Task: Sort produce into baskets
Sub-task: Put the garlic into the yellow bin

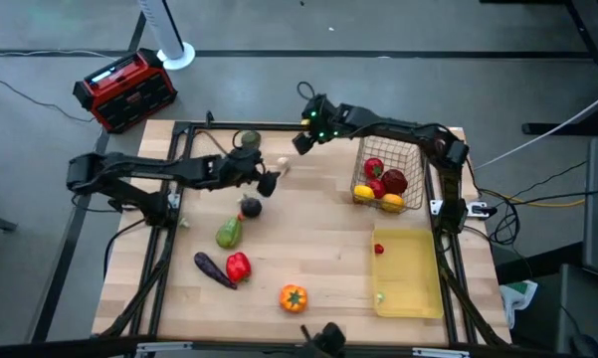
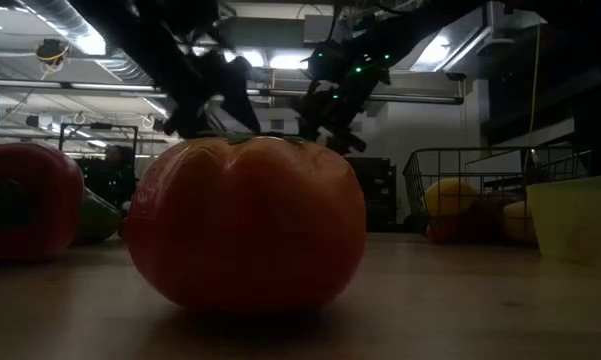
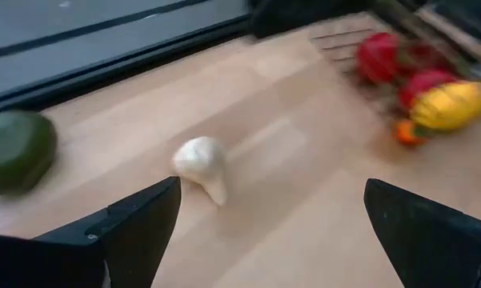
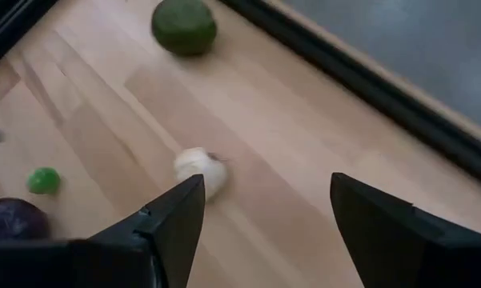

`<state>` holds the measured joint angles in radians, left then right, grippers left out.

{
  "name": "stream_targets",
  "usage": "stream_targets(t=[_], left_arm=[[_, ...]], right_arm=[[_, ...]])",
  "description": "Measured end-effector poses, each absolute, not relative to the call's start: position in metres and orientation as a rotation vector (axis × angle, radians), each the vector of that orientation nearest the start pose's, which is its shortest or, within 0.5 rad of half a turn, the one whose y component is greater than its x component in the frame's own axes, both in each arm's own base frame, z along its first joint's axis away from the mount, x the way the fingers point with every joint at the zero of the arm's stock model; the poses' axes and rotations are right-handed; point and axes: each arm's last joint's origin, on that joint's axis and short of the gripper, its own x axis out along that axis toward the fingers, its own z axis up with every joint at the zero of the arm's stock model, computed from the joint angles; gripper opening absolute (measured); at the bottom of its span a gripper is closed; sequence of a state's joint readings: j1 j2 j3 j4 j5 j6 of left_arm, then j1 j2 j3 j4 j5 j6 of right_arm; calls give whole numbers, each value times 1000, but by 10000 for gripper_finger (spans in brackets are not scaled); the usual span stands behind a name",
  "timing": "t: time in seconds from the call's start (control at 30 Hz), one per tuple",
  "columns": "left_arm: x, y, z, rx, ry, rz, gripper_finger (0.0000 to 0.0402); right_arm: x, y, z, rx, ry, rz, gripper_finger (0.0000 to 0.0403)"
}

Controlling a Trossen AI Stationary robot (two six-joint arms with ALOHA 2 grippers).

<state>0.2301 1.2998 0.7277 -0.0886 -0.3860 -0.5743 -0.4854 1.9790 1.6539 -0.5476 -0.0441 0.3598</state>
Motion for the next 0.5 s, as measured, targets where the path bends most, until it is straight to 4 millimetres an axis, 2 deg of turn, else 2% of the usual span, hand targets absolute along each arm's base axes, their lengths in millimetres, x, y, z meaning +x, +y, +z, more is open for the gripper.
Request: stream_targets(t=[0.3, 0.5], left_arm=[[280, 116, 171, -573, 516, 856, 388], [296, 132, 154, -590, 571, 874, 388]], right_arm=[[358, -216, 273, 513, 822, -582, 266], [347, -208, 291, 427, 841, -541, 266]])
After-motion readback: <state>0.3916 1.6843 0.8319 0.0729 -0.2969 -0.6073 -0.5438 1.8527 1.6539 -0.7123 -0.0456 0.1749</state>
